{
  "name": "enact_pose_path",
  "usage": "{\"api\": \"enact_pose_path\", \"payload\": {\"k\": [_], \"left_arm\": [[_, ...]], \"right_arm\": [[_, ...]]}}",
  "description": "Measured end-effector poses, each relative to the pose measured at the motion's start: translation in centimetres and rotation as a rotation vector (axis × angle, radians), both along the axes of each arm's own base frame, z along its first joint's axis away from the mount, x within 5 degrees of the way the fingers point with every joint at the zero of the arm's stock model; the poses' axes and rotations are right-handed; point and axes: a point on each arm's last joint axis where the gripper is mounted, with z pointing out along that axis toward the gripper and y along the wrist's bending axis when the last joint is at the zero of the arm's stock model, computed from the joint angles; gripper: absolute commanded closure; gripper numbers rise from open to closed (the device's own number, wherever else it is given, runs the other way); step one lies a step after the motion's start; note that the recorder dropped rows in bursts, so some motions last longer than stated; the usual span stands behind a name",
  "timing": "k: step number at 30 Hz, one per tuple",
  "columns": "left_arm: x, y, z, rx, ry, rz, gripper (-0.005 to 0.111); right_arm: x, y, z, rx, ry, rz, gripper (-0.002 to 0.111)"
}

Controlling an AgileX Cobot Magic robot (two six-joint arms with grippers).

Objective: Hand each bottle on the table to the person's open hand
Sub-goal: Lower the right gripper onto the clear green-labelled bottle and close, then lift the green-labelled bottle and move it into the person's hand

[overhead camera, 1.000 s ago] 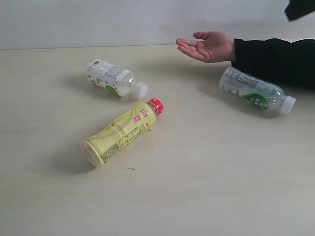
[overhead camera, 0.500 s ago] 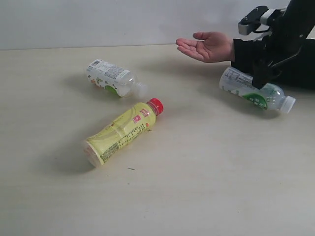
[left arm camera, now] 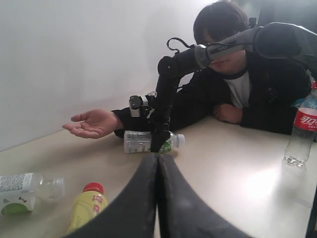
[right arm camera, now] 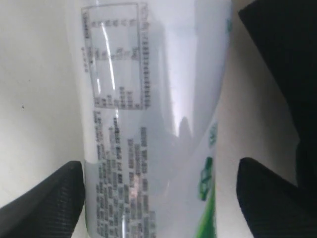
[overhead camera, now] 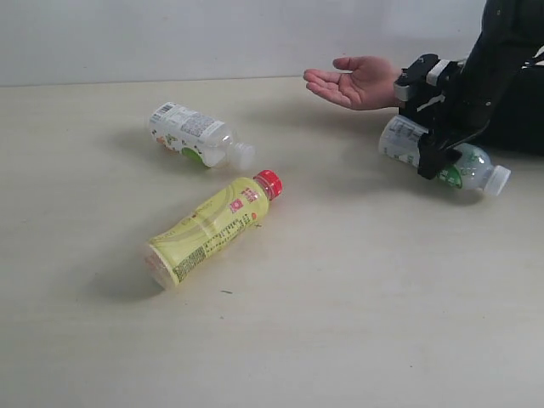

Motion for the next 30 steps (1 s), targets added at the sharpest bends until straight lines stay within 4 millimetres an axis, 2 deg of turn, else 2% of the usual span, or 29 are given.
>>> {"api": "enact_pose_path", "payload": {"k": [2,4,7,8,9,14,19,25,30], "left_arm": [[0.0,0.0,0.0,0.0,0.0,0.0,0.104],[0.0,0.0,0.0,0.0,0.0,0.0,0.104],[0.0,0.0,0.0,0.0,0.0,0.0,0.104],[0.0,0.0,0.0,0.0,0.0,0.0,0.104],[0.0,0.0,0.0,0.0,0.0,0.0,0.104],[0.0,0.0,0.0,0.0,0.0,0.0,0.104],[0.0,0.0,0.0,0.0,0.0,0.0,0.104],[0.0,0.0,0.0,0.0,0.0,0.0,0.104],[0.0,0.0,0.0,0.0,0.0,0.0,0.104]], "right_arm": [[0.0,0.0,-0.7,0.003,0.016,-0.002,0.037],[0.0,0.0,-0.9,0.003,0.02,-0.002,0.05],[0.0,0.1,-0.9,0.005,0.02,-0.003,0.086],[0.0,0.1,-0.8,0.005,0.018,-0.003,0.103],[0.0,0.1,-0.8,0.005,0.02,-0.003,0.107],[-0.3,0.1,0.6,0.008,0.018,-0.01,0.108],[-0.9,0.5,4.0,0.018,-0.017,-0.06,0.108],[-1.8,3.7,9.1,0.053,-0.139,-0.129,0.108],[-0.9,6.5,12.9,0.06,-0.266,-0.282,0.108]]}}
